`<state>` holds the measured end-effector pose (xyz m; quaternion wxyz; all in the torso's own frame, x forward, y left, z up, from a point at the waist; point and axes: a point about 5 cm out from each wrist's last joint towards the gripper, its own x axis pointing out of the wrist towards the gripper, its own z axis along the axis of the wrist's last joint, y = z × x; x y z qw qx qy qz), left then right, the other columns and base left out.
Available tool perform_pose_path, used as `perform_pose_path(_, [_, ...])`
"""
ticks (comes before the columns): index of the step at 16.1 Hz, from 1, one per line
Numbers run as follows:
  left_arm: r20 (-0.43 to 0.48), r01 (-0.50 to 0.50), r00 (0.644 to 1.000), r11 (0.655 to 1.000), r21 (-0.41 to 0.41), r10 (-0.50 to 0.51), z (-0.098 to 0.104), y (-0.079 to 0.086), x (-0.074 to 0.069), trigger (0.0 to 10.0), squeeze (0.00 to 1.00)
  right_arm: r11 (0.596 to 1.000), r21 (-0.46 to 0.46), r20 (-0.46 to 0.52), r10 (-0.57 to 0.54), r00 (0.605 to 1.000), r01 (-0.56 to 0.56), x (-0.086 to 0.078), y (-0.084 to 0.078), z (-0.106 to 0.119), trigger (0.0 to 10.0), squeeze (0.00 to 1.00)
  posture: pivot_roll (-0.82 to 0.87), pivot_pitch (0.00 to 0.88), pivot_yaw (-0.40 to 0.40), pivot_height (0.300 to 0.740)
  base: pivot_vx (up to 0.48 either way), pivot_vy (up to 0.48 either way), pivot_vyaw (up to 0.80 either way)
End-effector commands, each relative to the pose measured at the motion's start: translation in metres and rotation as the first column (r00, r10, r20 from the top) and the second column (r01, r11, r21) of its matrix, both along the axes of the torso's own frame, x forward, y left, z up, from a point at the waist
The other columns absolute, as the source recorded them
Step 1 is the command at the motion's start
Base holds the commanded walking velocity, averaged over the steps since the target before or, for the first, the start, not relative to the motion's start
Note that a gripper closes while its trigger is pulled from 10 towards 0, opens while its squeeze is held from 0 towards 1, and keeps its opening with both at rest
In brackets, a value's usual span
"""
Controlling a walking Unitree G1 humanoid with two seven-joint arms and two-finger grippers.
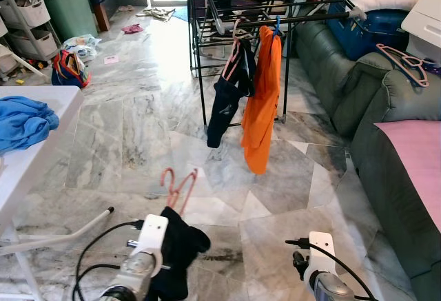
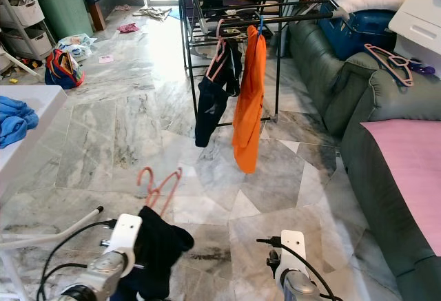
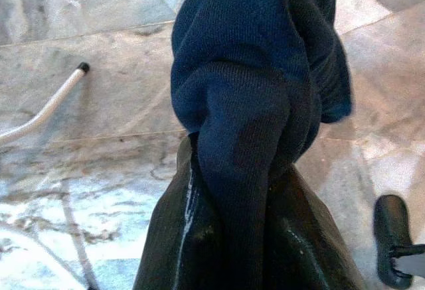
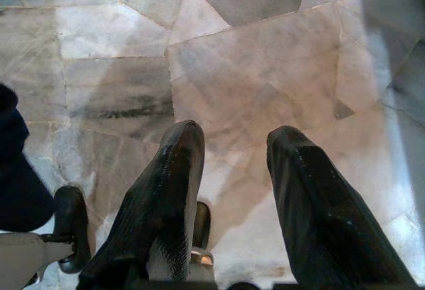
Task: Hang hanger
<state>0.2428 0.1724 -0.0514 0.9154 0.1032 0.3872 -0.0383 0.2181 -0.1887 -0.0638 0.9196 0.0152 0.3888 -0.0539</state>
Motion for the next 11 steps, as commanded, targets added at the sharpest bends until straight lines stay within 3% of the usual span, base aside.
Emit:
perform_pose_path(1, [-0.005,-0.014,1.0,1.0,0.012,0.014,-0.0005,0.0051,-0.0013,10.0,0.0,1.0,0.002,-0.011,-0.017,1.0,0.017,-0.0007,-0.0017,-0.0006,10.0,0.0,-0.02,0.004,0.013,0.74,0.0,0.0,0.0])
perform_pose_path(7, [-0.013,-0.026,1.0,0.999,0.026,0.026,-0.0026,0.0093,-0.0052,10.0,0.0,1.0,0.015,0.0,-0.004,1.0,0.004,0.0035,0.0026,0.0014,10.0,0.0,-0.02,0.003,0.008,0.74,0.0,0.0,0.0])
perform_pose_path(8, [-0.015,-0.026,1.0,0.999,0.027,0.026,-0.0031,0.0092,-0.0059,10.0,0.0,1.0,0.025,0.007,0.008,1.0,-0.008,0.0042,0.0044,0.0018,10.0,0.97,-0.01,0.003,0.007,0.74,0.0,0.0,0.0])
perform_pose_path(11, [-0.021,-0.024,0.999,0.999,0.032,0.025,-0.0044,0.01,-0.008,10.0,0.0,1.0,0.022,0.008,0.006,1.0,-0.006,0.0036,0.0045,0.0015,10.0,1.0,-0.02,0.002,0.008,0.74,0.0,0.0,0.0])
